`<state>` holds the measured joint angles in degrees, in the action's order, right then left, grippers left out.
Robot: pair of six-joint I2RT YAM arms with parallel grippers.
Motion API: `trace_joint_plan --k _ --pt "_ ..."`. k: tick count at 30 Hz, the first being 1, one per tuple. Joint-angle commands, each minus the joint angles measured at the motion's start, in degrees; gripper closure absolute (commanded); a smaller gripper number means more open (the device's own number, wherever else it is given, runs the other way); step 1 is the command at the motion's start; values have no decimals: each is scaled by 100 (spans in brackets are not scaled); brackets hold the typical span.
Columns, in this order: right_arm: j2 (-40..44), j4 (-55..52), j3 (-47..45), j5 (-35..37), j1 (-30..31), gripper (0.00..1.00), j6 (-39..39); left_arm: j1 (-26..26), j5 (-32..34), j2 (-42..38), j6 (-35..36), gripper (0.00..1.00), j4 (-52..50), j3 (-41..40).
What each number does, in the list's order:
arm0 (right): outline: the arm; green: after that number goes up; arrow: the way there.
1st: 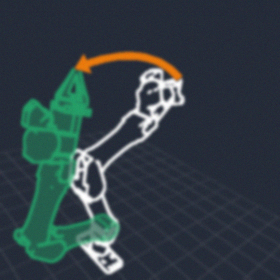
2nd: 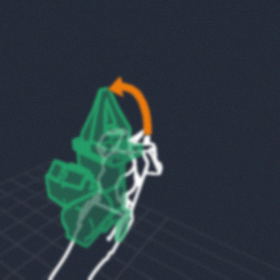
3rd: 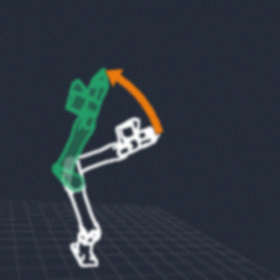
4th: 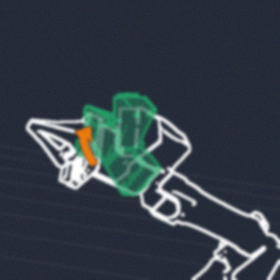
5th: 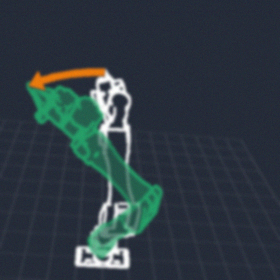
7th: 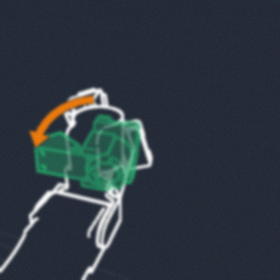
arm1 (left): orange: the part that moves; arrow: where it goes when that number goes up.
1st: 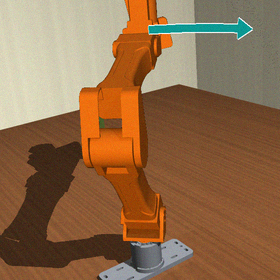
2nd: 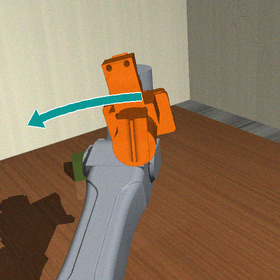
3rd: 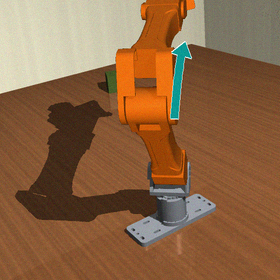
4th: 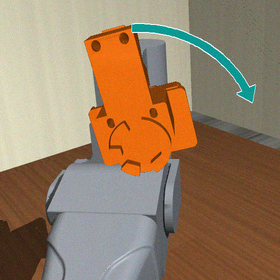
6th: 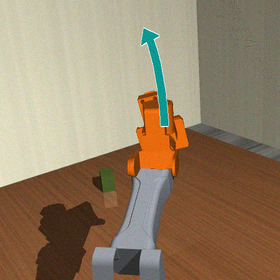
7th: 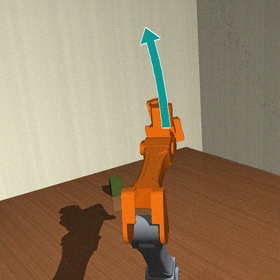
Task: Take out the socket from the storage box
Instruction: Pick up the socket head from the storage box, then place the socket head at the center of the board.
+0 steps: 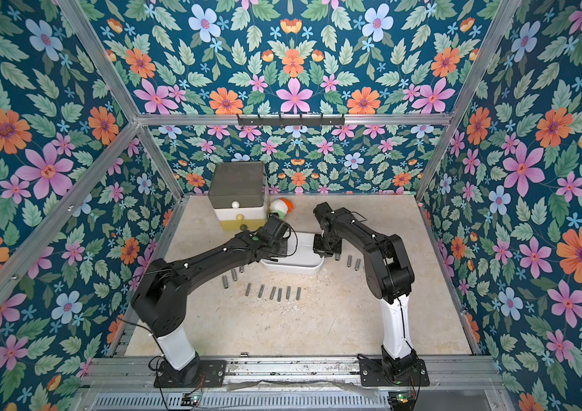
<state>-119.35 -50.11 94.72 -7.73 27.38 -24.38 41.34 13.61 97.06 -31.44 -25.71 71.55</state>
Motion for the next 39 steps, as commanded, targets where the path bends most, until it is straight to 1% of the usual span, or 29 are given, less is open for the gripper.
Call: trace_joint_plan --k 1,6,9,12,15,17,19,22,26,31,32,34,39 --pt "50 -70 42 -29 9 100 -55 -101 366 -634 -339 99 -415 -575" --pt "78 -122 189 24 12 100 -32 -532 571 -1891 -1088 99 -857 -1761" --pt "44 -138 278 3 13 100 -23 -741 700 -2513 -1572 100 -1003 -2376" --pt "26 -135 319 -10 8 100 -15 -877 934 -2929 -2058 100 -1188 -2910" --pt "35 -105 302 -36 11 100 -10 -1024 970 -3241 -2463 100 -1139 -3440" --pt "37 -91 285 -58 15 100 -7 -1170 862 -3392 -2587 98 -934 -3777" --pt "35 -78 268 -66 23 100 4 -1320 827 -3452 -2660 98 -795 -3997" --pt "53 -54 219 -63 57 100 12 -1523 797 -3367 -2574 97 -556 -4148" --pt "60 0 146 -78 85 100 8 -1859 314 -2996 -2336 97 -39 -4168" --pt "103 73 79 -102 101 100 -22 -1978 136 -2445 -2189 97 362 -4079" --pt "118 93 52 -111 105 100 -31 -1996 86 -2356 -2153 95 448 -4072" --pt "131 87 47 -114 110 100 -32 -2027 105 -2209 -2114 95 457 -4007" --pt "158 66 47 -81 112 100 -23 -2131 150 -2241 -2085 93 445 -4032"
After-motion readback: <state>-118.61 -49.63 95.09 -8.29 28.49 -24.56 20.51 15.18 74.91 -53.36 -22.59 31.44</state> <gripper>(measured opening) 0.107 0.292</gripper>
